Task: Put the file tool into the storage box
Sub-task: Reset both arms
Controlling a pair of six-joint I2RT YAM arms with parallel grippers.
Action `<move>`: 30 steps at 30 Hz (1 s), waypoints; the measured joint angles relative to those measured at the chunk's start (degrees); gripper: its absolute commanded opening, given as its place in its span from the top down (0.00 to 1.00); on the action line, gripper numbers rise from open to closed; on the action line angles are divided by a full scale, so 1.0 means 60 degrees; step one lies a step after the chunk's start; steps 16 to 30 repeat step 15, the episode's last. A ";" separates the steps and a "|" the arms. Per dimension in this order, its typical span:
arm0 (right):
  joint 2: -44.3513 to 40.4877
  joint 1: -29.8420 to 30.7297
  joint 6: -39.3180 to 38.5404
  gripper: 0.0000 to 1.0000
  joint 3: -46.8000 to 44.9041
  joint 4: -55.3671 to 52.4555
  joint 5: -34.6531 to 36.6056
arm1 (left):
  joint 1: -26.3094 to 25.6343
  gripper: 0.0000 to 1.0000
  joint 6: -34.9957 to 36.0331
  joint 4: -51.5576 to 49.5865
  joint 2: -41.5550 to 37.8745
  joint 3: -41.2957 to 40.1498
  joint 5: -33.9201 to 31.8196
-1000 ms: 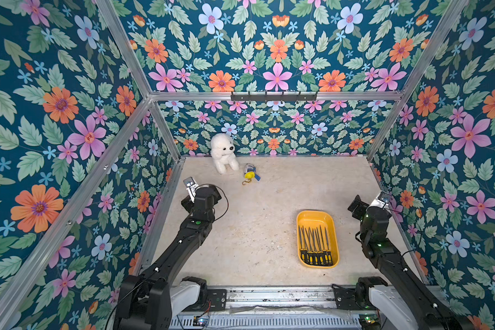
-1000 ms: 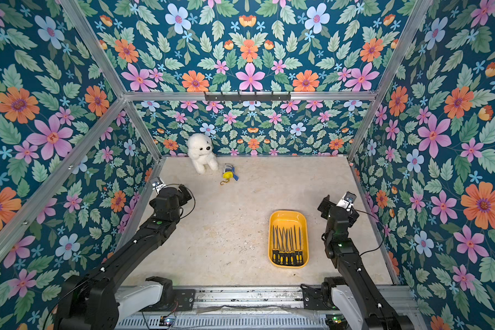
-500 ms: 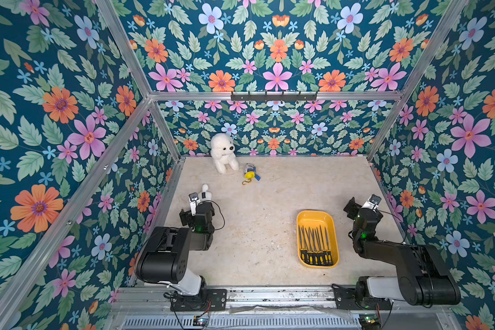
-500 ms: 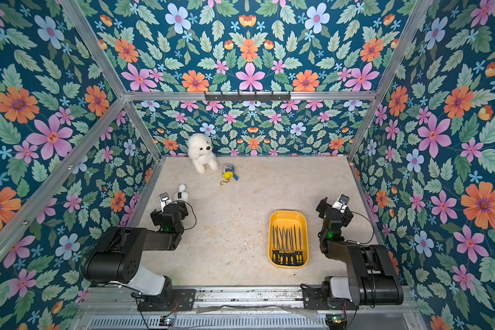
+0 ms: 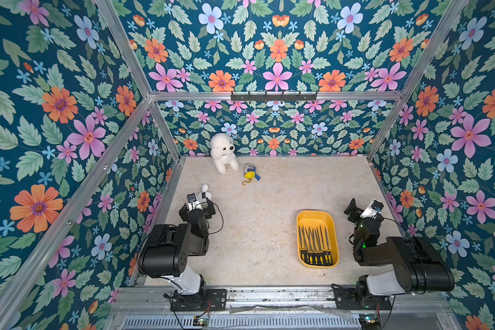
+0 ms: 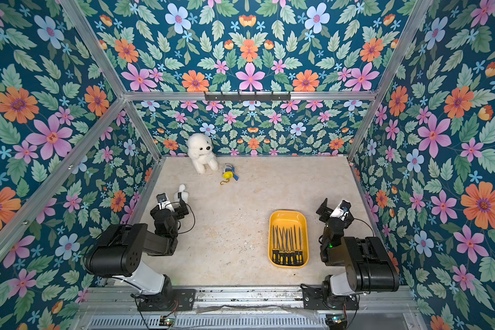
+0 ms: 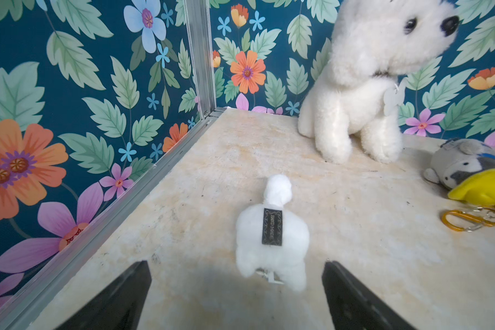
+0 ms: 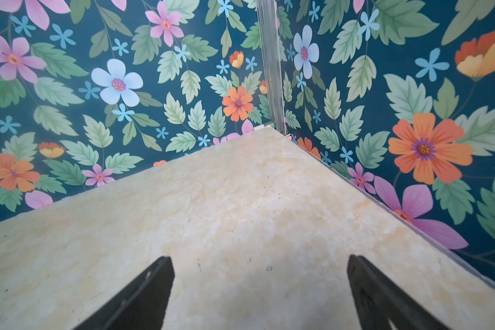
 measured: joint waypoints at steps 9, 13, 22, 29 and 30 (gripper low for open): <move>0.0047 0.0000 -0.0004 0.01 -0.0022 0.0142 -0.0004 | -0.0004 0.00 0.0000 0.0007 0.0000 0.0007 0.0095; 0.0047 0.0000 0.0000 0.01 -0.0018 0.0211 -0.0011 | -0.0004 0.00 0.0004 0.0007 0.0000 0.0007 0.0098; 0.0047 0.0000 0.0000 0.00 -0.0018 0.0229 -0.0044 | -0.0004 0.00 0.0007 0.0007 0.0000 0.0007 0.0098; 0.0047 0.0000 0.0000 0.00 -0.0018 0.0229 -0.0044 | -0.0004 0.00 0.0007 0.0007 0.0000 0.0007 0.0098; 0.0047 0.0000 0.0000 0.00 -0.0018 0.0229 -0.0044 | -0.0004 0.00 0.0007 0.0007 0.0000 0.0007 0.0098</move>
